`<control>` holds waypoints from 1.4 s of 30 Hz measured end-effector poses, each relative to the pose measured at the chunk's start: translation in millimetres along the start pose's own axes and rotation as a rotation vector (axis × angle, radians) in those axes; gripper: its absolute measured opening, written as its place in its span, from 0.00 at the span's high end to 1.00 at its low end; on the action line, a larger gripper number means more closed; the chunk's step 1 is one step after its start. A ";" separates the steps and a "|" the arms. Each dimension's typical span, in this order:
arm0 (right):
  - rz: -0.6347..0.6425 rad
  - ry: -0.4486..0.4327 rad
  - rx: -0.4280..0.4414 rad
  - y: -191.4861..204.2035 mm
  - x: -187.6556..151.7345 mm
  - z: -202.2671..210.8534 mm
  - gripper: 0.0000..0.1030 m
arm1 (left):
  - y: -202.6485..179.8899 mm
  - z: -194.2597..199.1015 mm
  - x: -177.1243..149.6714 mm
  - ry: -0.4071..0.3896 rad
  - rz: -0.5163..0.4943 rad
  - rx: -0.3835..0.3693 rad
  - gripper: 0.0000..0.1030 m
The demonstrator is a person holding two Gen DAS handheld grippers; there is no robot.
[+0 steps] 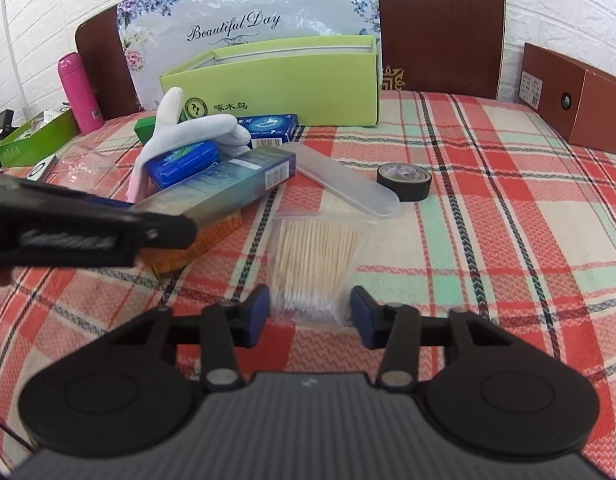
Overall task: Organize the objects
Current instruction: 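Grasp the tall teal-silver box with the left tool while the right tool grasps the cotton-swab bag, then carry the teal-silver box with the left tool while the right tool carries the swab bag into the lime-green box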
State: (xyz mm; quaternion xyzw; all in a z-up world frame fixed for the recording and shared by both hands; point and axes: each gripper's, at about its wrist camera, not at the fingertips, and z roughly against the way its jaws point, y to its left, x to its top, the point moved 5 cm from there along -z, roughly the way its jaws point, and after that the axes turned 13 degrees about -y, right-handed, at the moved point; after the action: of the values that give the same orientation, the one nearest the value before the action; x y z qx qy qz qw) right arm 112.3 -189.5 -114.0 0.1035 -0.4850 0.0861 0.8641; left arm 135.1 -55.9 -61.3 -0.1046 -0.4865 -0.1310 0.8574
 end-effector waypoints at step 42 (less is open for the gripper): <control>-0.013 -0.050 0.076 3.4 12.6 7.1 0.77 | 23.9 40.0 -33.9 0.051 0.122 0.011 0.60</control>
State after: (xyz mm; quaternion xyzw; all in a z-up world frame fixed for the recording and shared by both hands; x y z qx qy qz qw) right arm 112.1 -187.4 -99.4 0.1414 -0.5022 0.0964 0.8477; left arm 93.9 -16.9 -71.5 -0.1261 -0.4580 -0.0784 0.8765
